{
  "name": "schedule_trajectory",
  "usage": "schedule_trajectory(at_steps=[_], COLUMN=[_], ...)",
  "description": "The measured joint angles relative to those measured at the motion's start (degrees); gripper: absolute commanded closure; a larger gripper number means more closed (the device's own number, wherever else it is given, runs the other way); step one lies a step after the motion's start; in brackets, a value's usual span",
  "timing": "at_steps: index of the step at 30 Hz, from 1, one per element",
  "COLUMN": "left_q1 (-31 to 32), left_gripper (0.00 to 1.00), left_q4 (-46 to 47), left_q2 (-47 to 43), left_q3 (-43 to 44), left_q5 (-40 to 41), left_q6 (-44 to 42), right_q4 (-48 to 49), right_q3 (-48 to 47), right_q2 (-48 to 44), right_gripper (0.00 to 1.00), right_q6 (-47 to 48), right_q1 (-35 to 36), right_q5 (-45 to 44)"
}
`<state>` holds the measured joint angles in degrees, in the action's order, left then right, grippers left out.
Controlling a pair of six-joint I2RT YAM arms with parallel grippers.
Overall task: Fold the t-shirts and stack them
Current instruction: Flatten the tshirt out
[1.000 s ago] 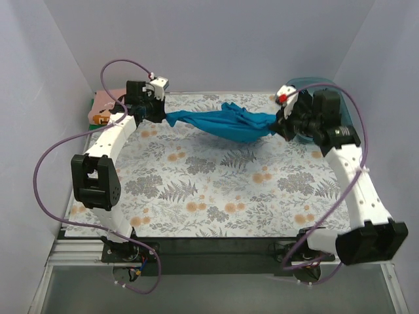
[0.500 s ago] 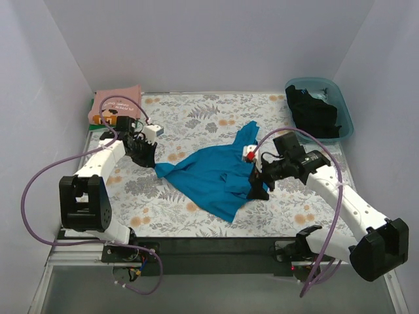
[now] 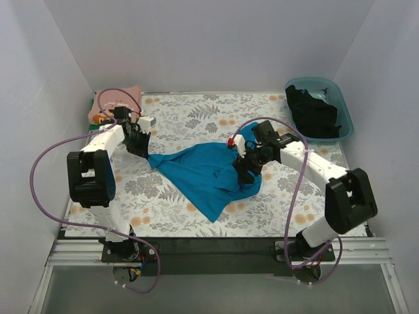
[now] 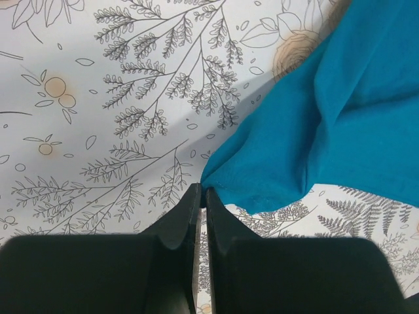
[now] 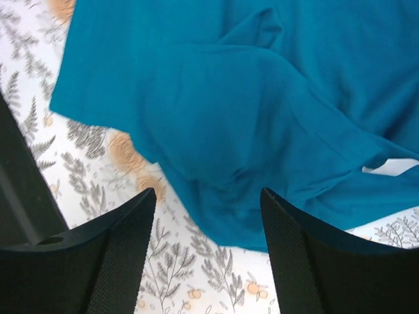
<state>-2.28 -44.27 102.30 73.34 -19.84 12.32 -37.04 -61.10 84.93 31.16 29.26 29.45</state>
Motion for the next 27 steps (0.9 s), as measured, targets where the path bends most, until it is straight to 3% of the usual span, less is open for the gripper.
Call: schedule_trajectory(at_steps=[3, 5, 8, 11, 13, 14, 15, 16, 19, 23, 27], left_q1=[0.0, 0.0, 0.0, -0.1, -0.3, -0.5, -0.7, -1.0, -1.8, -2.1, -2.1], left_gripper=[1.00, 1.00, 1.00, 1.00, 1.00, 1.00, 1.00, 1.00, 1.00, 1.00, 1.00], left_q4=[0.2, 0.2, 0.5, 0.6, 0.2, 0.1, 0.0, -0.1, -0.6, -1.6, -2.4], left_q2=[0.9, 1.4, 2.2, 3.9, 5.8, 6.7, 7.8, 8.9, 11.2, 13.3, 14.7], left_q3=[0.4, 0.5, 0.6, 1.5, 3.2, 4.2, 5.2, 6.3, 8.4, 10.8, 13.1], left_q5=[0.3, 0.4, 0.7, 0.9, 0.9, 0.9, 0.9, 1.0, 1.4, 2.1, 2.5], left_q6=[1.0, 1.5, 2.3, 3.4, 4.1, 4.4, 4.7, 5.0, 5.6, 5.9, 6.0], right_q4=[2.5, 3.6, 5.8, 7.1, 6.7, 6.3, 5.6, 4.4, 1.0, -5.9, -12.5], right_q3=[-3.0, -4.1, -5.6, -6.1, -6.0, -5.9, -5.8, -5.7, -4.9, -0.5, 4.2], right_q2=[6.3, 8.0, 10.5, 13.8, 15.6, 16.1, 16.3, 16.1, 13.6, 3.1, -8.3], right_gripper=[0.11, 0.10, 0.22, 0.55, 0.66, 0.76, 0.93, 0.99, 0.99, 0.99, 0.99], right_q6=[-4.2, -5.7, -7.7, -8.2, -8.3, -7.6, -6.8, -5.8, -2.9, 3.7, 10.2], right_q1=[0.2, 0.8, 2.4, 3.5, 3.8, 3.8, 3.8, 3.8, 3.7, 4.8, 12.0], right_q5=[-2.0, -3.0, -4.5, -5.4, -5.7, -5.8, -6.0, -6.0, -5.7, -4.2, -2.1])
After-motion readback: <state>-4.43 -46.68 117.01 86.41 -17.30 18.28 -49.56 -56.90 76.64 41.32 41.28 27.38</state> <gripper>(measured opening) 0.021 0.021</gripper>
